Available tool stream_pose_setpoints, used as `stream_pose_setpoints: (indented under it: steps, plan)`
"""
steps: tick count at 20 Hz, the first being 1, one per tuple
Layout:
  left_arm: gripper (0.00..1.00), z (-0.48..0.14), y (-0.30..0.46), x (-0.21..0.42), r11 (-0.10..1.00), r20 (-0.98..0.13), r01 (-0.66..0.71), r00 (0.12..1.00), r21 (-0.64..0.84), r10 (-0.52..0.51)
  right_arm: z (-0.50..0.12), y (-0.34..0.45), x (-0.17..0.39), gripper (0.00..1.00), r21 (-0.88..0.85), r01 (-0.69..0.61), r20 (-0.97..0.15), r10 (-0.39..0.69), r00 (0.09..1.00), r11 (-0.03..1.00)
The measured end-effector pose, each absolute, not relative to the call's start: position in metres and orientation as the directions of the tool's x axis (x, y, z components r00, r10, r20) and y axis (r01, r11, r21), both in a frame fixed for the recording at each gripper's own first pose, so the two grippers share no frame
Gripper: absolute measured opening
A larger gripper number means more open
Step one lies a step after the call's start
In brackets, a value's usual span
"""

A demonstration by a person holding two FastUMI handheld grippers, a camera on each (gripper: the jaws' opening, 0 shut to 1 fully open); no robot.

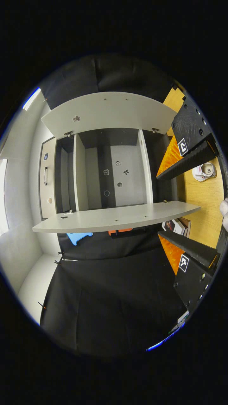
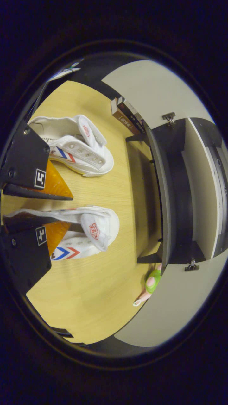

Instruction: Grab one shoe with the right hand and put it into the shoe cabinet, grab the other shoe with the left hand and put it into the shoe cabinet; then close the right door with the right hand and the left door with the left hand.

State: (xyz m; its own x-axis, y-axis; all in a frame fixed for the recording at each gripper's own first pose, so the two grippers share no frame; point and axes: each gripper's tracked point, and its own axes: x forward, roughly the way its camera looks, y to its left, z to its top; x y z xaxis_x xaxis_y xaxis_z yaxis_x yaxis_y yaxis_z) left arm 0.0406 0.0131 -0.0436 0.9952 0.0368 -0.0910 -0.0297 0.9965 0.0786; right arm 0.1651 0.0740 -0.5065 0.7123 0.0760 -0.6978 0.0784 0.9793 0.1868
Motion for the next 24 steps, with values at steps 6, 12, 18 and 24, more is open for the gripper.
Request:
stream_pose_setpoints:
  steps: [6,12,18,24]
  plan:
    - [0.96,-0.048,0.005,0.050,0.996,-0.100,-0.024,0.994,0.083,0.032,-0.505,0.069,0.170,0.04,0.193,0.062,-0.691,0.091,0.717,0.979]
    - [0.96,-0.049,-0.004,0.056,0.998,-0.096,-0.003,0.995,0.065,0.010,-0.452,0.057,0.162,0.04,0.175,-0.002,-0.657,0.118,0.744,0.985]
    - [1.00,-0.060,-0.008,0.057,0.999,-0.095,0.013,0.995,0.048,-0.008,-0.323,0.048,0.169,0.04,0.130,-0.083,-0.538,0.140,0.831,0.988]
    - [0.96,-0.076,-0.016,0.056,1.000,-0.113,0.011,0.994,0.016,-0.009,-0.185,0.038,0.227,0.04,0.118,-0.108,-0.392,0.146,0.908,0.987]
